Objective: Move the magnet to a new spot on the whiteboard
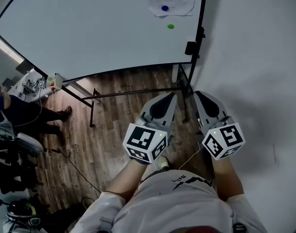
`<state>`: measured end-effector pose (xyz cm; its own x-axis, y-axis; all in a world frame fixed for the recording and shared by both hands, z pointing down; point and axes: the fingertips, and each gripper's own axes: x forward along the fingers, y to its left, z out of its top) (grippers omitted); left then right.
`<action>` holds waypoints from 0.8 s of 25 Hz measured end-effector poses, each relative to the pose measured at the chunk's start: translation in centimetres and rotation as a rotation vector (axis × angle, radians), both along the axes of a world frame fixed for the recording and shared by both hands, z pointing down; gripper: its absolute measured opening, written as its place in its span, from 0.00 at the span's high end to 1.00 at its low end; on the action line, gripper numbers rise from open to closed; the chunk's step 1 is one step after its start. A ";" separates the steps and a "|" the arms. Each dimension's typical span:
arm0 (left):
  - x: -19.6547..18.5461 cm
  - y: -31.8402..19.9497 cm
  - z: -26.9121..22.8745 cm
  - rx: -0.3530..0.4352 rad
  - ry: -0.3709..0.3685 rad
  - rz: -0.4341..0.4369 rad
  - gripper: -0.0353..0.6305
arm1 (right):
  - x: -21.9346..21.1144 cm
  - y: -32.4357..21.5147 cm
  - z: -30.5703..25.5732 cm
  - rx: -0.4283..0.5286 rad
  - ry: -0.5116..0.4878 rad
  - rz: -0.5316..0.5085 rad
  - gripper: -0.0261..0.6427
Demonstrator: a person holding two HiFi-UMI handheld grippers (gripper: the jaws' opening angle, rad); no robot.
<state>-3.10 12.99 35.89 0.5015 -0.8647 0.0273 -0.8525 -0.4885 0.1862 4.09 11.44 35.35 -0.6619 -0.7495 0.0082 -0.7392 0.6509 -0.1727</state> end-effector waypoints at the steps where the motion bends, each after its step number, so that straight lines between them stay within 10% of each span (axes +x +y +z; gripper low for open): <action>1: -0.5 -0.3 0.1 0.001 0.000 0.005 0.93 | -0.3 -0.3 0.0 0.002 0.002 0.012 0.94; 20: -2.3 -12.5 -0.6 0.025 -0.027 -0.001 0.93 | -3.2 -13.5 -1.5 0.078 0.006 -0.017 0.94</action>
